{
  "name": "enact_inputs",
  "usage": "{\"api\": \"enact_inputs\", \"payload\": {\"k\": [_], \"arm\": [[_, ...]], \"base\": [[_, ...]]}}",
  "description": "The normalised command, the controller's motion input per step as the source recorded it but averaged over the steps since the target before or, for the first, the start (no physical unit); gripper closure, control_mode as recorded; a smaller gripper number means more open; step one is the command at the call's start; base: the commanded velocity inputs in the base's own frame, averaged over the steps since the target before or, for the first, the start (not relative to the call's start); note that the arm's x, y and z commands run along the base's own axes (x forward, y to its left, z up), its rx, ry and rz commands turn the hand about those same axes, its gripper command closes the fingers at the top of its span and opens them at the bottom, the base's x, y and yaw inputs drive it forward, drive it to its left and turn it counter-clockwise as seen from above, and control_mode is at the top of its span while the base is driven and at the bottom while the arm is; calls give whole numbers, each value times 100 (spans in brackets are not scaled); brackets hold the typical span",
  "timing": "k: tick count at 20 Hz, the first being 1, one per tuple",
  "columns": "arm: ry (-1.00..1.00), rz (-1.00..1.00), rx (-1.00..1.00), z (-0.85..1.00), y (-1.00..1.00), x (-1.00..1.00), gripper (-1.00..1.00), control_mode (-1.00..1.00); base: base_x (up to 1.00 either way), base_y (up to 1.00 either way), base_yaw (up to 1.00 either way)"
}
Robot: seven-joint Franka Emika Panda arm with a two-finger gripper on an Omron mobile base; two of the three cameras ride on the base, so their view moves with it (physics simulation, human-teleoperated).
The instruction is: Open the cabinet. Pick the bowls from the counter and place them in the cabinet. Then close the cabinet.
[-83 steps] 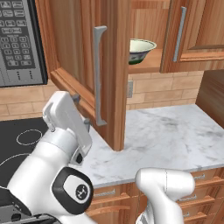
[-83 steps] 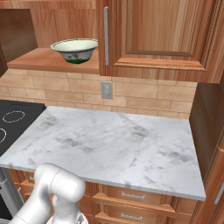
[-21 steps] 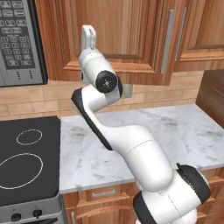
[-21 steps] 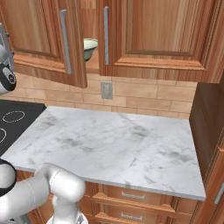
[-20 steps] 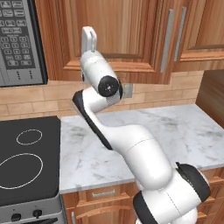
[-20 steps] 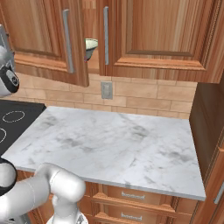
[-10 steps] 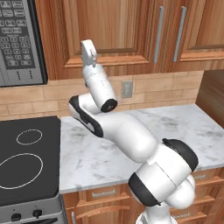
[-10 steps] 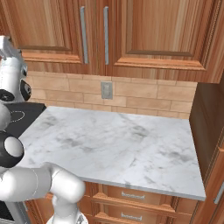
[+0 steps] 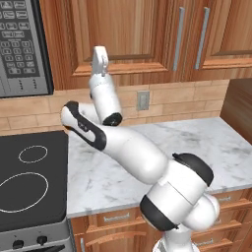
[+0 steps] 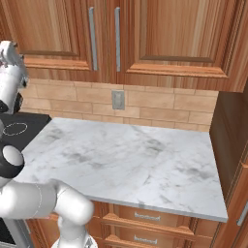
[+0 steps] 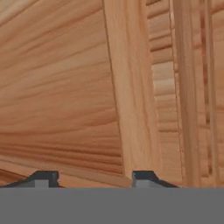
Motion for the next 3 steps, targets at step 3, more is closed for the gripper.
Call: {"api": "enact_inputs", "payload": {"k": [3], "arm": [[36, 1, 23, 0, -19, 100, -100, -100]], "base": [[0, 0, 0]]}}
